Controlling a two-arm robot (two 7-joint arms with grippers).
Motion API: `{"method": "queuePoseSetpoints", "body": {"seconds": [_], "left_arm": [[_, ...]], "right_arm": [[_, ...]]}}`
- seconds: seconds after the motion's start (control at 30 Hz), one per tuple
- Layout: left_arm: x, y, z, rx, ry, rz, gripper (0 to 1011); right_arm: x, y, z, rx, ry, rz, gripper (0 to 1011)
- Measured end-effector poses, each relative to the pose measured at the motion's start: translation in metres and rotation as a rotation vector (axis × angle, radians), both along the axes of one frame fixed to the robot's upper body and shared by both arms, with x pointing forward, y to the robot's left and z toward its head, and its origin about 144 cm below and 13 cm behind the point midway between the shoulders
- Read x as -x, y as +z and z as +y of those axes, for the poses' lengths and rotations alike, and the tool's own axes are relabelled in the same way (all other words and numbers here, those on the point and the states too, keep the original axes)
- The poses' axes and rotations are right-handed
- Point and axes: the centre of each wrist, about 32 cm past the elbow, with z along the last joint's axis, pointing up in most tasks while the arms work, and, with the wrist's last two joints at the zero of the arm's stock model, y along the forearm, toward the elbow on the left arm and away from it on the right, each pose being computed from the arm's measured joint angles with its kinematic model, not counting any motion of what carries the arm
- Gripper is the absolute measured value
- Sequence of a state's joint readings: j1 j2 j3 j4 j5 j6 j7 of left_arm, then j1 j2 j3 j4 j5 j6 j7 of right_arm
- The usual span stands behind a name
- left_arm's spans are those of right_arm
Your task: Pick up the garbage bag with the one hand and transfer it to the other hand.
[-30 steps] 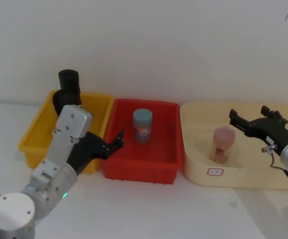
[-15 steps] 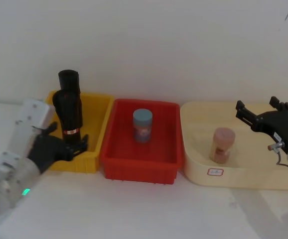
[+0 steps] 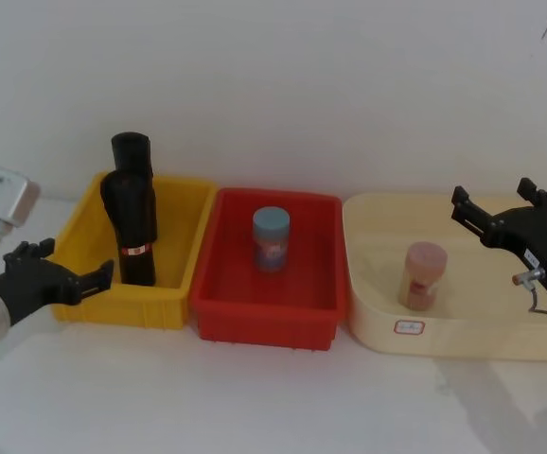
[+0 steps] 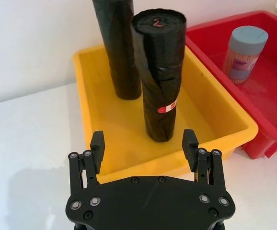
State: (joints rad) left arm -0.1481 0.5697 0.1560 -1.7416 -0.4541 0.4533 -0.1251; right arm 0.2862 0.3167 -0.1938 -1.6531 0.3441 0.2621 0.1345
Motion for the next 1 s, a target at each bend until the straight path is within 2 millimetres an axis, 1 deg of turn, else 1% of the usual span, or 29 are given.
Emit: {"method": "queuePoseSetpoints", "body": {"seconds": [0.2, 0.4, 0.73, 1.0], "left_arm": [[-0.004, 0.006, 0.008, -0.002, -0.017, 0.026, 1000], [-0.015, 0.011, 0.011, -0.013, -0.059, 0.051, 1000], [-0.033, 0.015, 0.008, -0.018, -0.123, 0.075, 1000], [-0.047, 0.017, 0.004, -0.021, -0.137, 0.086, 1000]], "right_arm": [[0.001, 0.0, 0.0, 0.0, -0.001, -0.004, 1001], [0.002, 0.001, 0.0, 0.0, -0.002, -0.007, 1001], [0.002, 0.001, 0.0, 0.0, -0.003, -0.011, 1001], [0.002, 0.001, 0.0, -0.001, -0.003, -0.012, 1001]]}}
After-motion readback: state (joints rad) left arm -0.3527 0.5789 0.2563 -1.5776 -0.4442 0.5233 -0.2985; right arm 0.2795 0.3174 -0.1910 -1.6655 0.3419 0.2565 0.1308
